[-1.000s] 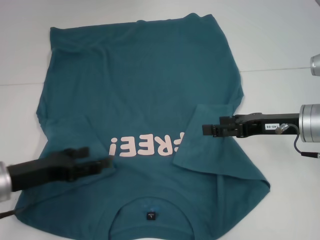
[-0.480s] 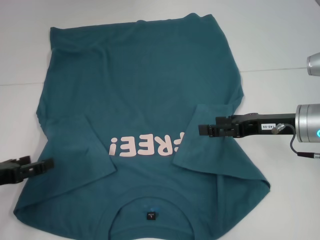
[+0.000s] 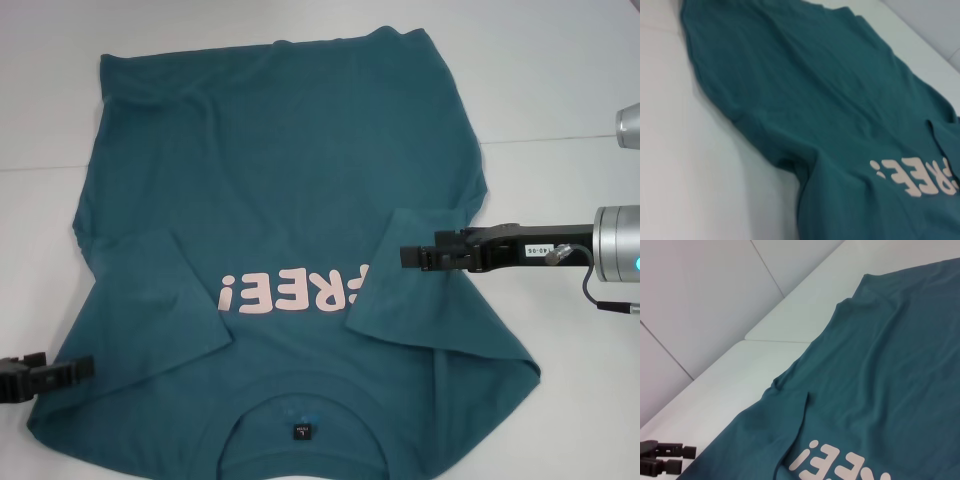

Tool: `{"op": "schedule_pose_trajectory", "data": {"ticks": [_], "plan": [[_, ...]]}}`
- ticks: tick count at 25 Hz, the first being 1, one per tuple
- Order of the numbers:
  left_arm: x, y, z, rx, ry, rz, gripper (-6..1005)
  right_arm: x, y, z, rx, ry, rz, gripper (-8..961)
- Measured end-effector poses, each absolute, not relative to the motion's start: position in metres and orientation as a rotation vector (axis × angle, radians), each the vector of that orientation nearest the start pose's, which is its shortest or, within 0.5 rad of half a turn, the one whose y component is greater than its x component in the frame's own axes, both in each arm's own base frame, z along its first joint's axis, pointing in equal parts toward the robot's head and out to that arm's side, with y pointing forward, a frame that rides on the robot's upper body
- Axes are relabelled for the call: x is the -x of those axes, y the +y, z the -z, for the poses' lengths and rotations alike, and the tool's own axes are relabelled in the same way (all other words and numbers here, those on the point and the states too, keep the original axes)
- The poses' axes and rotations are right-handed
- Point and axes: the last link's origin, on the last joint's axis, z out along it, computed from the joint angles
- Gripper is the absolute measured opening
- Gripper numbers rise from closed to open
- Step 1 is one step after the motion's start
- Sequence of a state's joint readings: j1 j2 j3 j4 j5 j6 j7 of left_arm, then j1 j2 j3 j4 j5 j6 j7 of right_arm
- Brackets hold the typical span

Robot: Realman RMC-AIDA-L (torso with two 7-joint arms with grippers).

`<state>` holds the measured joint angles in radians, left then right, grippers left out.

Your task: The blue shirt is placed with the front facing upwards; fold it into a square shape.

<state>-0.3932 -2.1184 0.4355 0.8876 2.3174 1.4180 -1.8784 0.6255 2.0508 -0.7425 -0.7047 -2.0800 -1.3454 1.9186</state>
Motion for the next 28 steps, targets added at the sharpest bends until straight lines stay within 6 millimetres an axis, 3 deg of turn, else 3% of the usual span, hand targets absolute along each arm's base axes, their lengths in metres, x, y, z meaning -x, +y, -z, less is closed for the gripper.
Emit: {"op": "schedule_pose_trajectory", "data": {"ticks": [10,28], "plan": [[0.358,0.298,-0.045,2.199,-1.385,0.367,849,-0.252,0.381,-0.012,2.505,1.167,-0.561,940],[0.346,0.283,-0.051,2.345,-1.389,0.308,844,-0.252,0.38,-0.012,2.504,1.17,-0.569,941]]}}
